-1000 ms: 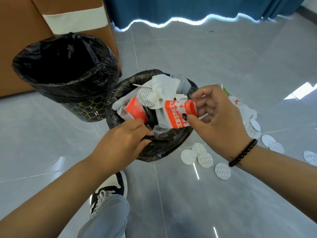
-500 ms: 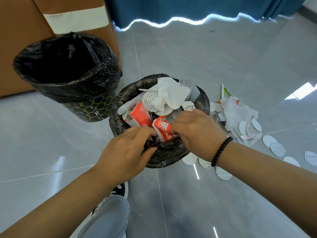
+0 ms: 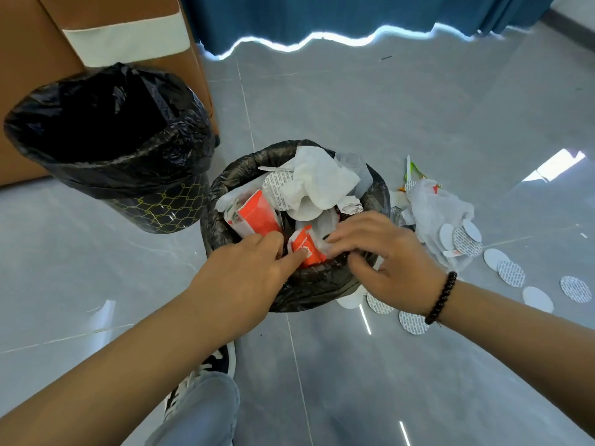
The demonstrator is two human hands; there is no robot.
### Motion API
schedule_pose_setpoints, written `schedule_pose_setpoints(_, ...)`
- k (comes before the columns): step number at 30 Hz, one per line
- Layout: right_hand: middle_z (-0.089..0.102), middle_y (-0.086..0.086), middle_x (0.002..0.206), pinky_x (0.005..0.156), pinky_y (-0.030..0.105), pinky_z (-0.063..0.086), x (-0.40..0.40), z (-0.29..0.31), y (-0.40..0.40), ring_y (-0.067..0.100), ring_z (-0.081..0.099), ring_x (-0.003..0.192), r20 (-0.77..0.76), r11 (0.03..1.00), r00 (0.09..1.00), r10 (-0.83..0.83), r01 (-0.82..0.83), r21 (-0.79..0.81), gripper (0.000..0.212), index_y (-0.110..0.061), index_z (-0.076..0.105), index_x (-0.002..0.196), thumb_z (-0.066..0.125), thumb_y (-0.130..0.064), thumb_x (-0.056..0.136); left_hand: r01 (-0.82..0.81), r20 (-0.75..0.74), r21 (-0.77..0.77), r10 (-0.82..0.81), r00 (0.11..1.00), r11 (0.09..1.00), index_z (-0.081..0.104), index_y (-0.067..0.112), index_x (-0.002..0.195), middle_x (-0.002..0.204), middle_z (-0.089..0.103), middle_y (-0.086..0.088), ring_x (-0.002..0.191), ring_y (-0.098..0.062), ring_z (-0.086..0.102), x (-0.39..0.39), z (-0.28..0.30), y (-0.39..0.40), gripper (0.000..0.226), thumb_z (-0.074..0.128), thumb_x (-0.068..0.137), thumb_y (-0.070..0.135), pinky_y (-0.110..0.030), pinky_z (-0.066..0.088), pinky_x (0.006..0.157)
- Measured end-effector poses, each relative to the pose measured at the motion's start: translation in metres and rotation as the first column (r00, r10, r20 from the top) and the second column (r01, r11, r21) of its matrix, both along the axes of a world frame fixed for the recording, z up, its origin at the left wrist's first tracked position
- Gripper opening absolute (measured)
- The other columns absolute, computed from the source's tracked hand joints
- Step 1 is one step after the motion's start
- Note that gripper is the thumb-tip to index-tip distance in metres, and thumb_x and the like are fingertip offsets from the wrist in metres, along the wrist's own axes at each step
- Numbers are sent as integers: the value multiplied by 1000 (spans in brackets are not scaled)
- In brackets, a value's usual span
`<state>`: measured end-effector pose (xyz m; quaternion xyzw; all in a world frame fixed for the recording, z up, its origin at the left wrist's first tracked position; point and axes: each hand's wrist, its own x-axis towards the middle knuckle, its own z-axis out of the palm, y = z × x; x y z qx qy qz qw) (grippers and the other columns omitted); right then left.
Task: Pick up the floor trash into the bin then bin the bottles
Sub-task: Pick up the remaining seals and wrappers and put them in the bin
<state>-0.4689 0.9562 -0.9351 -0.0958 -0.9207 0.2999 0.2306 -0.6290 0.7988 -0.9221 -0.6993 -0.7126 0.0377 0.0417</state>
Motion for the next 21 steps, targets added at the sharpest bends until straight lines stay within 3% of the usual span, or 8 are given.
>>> schedule_pose_setpoints(2,66,5,104,97,22,42,11,-7,3,15,56,104,-111,993,987,-117,120,18,25,-7,73,93,50,-2,82,35,-35,-59,-37,999,998,38,28,143,100,50,-5,85,-23,55,4,7,9,72,68,79,14,-30,32,55)
schedule_pose_setpoints(4,63,3,106,97,22,41,24,-16,11,13,55,106,-138,967,957,-255,253,-30,26,-11,70,96,50,-6,81,22,-54,-196,-33,998,980,18,32,150,111,44,-4,99,-24,52,4,11,19,66,48,93,17,-30,34,62)
schedule_pose_setpoints(6,60,-5,104,94,20,43,37,-30,20,9,53,104,-59,917,920,-388,379,-123,26,-19,66,99,51,-9,80,0,-80,-281,-23,997,960,22,32,149,110,44,-4,98,-24,53,3,14,31,60,45,94,18,-29,31,58)
schedule_pose_setpoints(9,53,-3,107,92,30,45,52,-66,38,17,53,105,311,810,797,-517,574,-125,29,-19,60,108,61,-4,83,-47,-118,-366,4,993,930,41,27,136,102,43,-2,91,-23,51,0,14,42,42,45,94,19,-29,27,53)
schedule_pose_setpoints(12,42,9,134,101,34,39,65,-100,47,29,46,122,697,765,558,-450,644,-21,53,-16,46,133,66,-19,84,-100,-154,-232,65,986,968,53,22,121,106,52,-2,94,-24,56,-2,8,41,28,49,94,22,-30,34,60)
schedule_pose_setpoints(15,28,9,148,111,37,31,76,-126,41,28,31,135,845,833,402,-352,547,87,72,-21,29,145,66,-32,84,-89,-131,11,89,987,996,67,14,91,82,61,-4,71,-24,60,-10,-6,34,24,79,70,19,-30,43,48)
schedule_pose_setpoints(17,26,7,149,110,35,31,83,-138,34,26,30,135,873,861,367,-322,498,108,71,-22,28,146,64,-34,85,-106,-63,123,114,991,987,68,11,80,71,61,-6,62,-26,59,-13,-14,31,26,85,61,16,-29,44,42)
schedule_pose_setpoints(21,30,4,144,105,35,38,97,-154,22,25,34,130,889,898,345,-301,417,142,60,-22,38,138,64,-31,85,-173,57,195,165,985,965,69,11,86,76,63,-6,67,-26,63,-13,-16,25,22,79,71,23,-31,48,46)
